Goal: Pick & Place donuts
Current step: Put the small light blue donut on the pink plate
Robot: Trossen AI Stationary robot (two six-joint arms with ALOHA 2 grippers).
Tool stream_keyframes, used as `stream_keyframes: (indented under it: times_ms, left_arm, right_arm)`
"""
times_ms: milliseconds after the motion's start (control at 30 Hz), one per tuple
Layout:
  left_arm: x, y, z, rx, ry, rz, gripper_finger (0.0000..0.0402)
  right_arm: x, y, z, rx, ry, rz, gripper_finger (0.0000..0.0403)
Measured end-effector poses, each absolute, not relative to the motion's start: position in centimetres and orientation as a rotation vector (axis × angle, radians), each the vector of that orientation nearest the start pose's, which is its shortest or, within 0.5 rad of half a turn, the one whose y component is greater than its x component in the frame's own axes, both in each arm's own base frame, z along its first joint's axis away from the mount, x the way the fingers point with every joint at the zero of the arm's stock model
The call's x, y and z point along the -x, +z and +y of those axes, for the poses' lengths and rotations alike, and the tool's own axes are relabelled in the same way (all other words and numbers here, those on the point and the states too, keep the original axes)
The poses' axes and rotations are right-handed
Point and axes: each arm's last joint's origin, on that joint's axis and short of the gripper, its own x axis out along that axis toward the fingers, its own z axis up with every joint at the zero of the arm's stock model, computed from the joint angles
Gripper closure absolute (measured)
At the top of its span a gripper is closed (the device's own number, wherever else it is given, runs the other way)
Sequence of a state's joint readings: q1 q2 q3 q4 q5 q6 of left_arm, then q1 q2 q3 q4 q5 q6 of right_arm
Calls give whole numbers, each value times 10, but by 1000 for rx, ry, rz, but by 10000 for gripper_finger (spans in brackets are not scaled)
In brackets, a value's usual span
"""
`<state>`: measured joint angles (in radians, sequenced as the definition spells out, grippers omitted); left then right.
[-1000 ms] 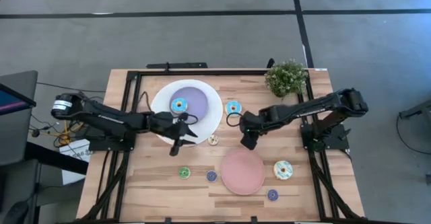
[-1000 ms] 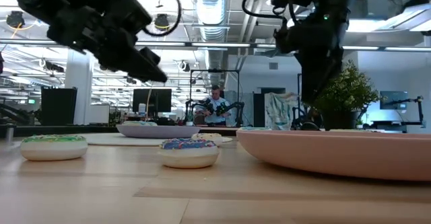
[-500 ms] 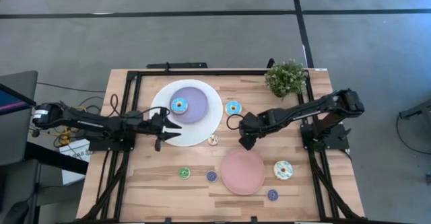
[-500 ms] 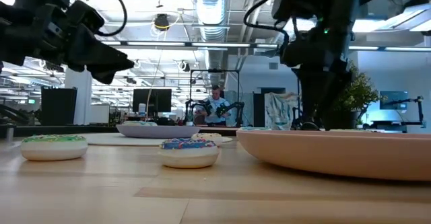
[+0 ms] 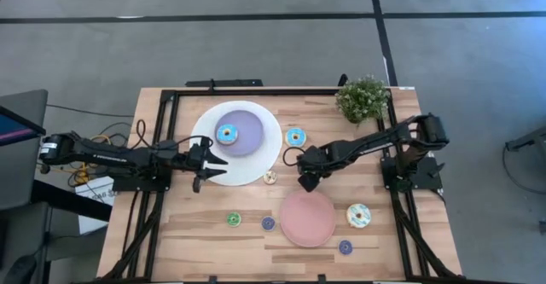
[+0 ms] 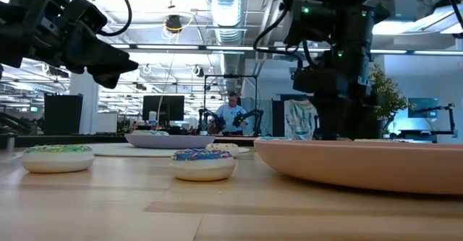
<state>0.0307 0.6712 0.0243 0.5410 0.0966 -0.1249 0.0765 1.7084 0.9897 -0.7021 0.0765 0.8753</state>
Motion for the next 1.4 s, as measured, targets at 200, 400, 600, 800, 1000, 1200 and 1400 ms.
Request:
stream_keyframes:
  times_ms: [200,400,600,800,1000,1200,1400]
  left_arm:
    - [-141,158,2,136,-59,110,270]
    - [-141,157,1,147,-59,115,270]
    - [-141,157,1,150,-60,116,270]
    - [-141,157,1,152,-60,117,270]
    - [-141,157,1,158,-59,122,270]
    - [-141,156,1,162,-59,126,270]
    - [-141,156,1,162,-59,125,270]
  right_arm:
    - [-293,156,18,-613,-610,1303,147]
    - [-293,153,20,-620,-579,1336,147]
    - [-294,153,20,-626,-564,1335,147]
    - [-294,148,20,-617,-573,1354,147]
    - [-299,137,20,-606,-576,1367,147]
    - [-300,134,22,-597,-575,1372,147]
    - [-299,138,22,-605,-565,1360,159]
